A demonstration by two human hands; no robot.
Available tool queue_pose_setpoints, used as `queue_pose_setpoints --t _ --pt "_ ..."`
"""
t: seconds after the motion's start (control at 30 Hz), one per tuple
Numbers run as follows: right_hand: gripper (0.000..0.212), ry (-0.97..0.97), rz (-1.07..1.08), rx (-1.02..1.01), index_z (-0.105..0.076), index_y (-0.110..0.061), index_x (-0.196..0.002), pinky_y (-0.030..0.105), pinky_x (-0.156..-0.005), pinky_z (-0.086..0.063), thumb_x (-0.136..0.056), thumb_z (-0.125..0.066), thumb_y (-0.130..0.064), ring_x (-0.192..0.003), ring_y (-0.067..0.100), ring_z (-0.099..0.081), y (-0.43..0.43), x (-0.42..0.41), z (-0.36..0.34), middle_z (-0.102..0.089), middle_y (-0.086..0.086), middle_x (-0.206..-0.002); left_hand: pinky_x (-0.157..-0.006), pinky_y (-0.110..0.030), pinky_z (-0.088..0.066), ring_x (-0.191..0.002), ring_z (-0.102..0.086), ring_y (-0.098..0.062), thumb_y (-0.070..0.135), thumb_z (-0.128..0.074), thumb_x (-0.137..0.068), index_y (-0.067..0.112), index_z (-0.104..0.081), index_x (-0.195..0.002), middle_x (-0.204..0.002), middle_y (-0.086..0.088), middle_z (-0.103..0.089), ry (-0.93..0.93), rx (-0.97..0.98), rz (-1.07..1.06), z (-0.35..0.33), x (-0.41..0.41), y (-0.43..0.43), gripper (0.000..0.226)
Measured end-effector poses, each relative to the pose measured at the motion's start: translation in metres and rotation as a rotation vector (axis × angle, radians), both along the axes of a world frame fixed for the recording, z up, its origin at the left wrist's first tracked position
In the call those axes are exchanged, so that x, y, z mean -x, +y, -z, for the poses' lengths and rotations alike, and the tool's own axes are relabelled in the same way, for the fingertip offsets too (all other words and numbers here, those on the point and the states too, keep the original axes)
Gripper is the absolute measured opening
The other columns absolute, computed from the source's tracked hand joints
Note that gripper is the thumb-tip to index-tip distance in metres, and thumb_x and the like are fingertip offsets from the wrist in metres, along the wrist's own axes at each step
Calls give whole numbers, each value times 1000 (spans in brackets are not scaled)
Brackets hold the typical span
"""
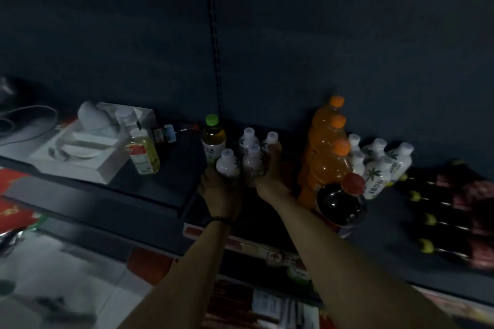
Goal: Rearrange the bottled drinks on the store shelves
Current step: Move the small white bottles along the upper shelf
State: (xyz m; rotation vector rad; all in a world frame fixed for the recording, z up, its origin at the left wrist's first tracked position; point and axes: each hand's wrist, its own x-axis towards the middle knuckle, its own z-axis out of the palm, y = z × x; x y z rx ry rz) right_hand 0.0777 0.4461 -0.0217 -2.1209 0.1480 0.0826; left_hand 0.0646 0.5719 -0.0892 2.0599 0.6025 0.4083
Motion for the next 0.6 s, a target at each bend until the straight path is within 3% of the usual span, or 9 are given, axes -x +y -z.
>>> queue_pose_setpoints --t 0.13,0.23,0.33,0.4,0.47,0.53,0.6 --pt "80 -27 -130 156 -31 -45 -154 35 -92 -48 -84 -55 -75 -132 32 -57 11 -12 8 -40 1 -159 -101 -57 -50 -111 -66 -28 49 -84 -78 28 -55 -120 -118 0 -68 0 76 113 3 8 21 56" --pt "83 -7 -103 96 -34 -46 -144 46 -93 -58 -70 -57 -73 -123 33 -61 15 -2 6 -46 3 -153 -83 -40 -57 -95 -67 -17 32 -88 -84 28 -54 -113 -101 12 -65 -8 135 215 -7 30 39 45" --pt "95 -30 -82 56 -27 -36 -156 38 -89 -54 -76 -71 -61 -128 27 -59 16 7 14 -47 3 -153 -70 -25 -51 -97 -64 -20 26 -84 -88 17 -46 -123 -108 4 -60 33 73 300 1 44 60 53" --pt "84 -70 -112 22 -29 -42 -156 39 -97 -52 -85 -73 -53 -133 23 -55 18 10 18 -46 0 -155 -76 -29 -55 -104 -66 -25 27 -88 -82 15 -48 -126 -116 -4 -63 54 19 292 5 49 63 61" --pt "74 -64 -166 -2 -29 -54 -150 50 -109 -50 -89 -71 -51 -141 26 -50 20 10 17 -42 -2 -161 -86 -42 -55 -109 -62 -29 43 -93 -66 13 -50 -129 -122 -8 -59 51 -2 236 6 48 55 82" --pt "78 -16 -247 5 -21 -64 -151 55 -117 -42 -92 -69 -51 -150 27 -39 18 11 17 -31 -4 -170 -83 -40 -53 -109 -61 -28 48 -97 -59 11 -52 -128 -123 -9 -58 35 72 191 5 45 48 91" --pt "84 59 -281 23 -17 -71 -151 56 -120 -38 -88 -70 -56 -152 27 -35 13 11 20 -29 -5 -172 -73 -32 -53 -104 -66 -24 37 -100 -64 14 -55 -125 -120 -7 -63 -2 171 177 4 44 51 80"
